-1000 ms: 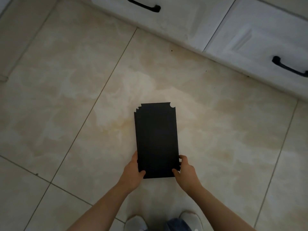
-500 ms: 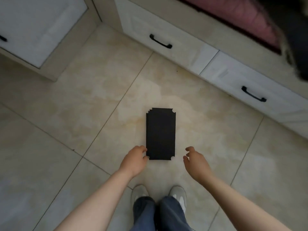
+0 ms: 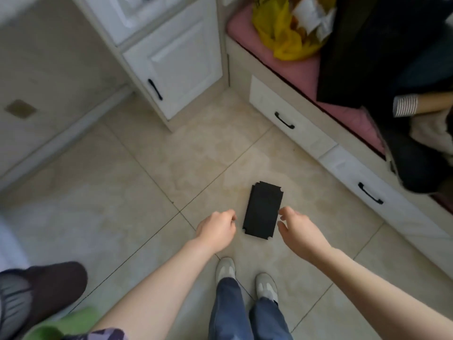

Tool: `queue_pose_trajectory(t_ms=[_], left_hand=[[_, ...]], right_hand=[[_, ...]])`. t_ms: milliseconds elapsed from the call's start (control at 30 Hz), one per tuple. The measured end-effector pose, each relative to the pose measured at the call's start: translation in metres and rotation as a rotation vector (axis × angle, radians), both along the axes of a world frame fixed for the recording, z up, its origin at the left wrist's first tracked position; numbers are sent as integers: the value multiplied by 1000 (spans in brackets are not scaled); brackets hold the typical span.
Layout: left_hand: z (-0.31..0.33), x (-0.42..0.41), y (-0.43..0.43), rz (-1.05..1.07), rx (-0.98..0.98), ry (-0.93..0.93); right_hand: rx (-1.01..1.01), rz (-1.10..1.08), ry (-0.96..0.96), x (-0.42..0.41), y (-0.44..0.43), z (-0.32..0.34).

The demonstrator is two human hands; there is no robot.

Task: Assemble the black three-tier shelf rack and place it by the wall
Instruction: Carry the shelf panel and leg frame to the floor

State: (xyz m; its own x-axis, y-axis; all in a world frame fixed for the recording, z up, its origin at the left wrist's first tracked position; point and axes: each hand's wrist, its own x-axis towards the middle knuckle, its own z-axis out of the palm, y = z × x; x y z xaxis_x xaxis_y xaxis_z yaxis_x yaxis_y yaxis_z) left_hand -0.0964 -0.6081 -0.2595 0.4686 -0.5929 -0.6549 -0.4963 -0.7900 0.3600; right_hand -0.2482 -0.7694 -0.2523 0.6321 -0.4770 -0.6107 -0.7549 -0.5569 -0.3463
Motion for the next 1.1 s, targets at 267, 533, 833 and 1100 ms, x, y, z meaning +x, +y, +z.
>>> queue_pose_trajectory(t_ms=[267,533,833,1100], left_hand=[[145,-30,75,231,-55,-203],[237,-100,189,605,-127,-345],[298,-125,321,1166,-110,-584],[319,-87,380,1310,-193,-621]], right_hand=[[-49,298,-120,9,48,128],[-99,635,-289,23,127,213],[-85,983,-412,85,252,289],[-75,1029,-466,147,325,313]])
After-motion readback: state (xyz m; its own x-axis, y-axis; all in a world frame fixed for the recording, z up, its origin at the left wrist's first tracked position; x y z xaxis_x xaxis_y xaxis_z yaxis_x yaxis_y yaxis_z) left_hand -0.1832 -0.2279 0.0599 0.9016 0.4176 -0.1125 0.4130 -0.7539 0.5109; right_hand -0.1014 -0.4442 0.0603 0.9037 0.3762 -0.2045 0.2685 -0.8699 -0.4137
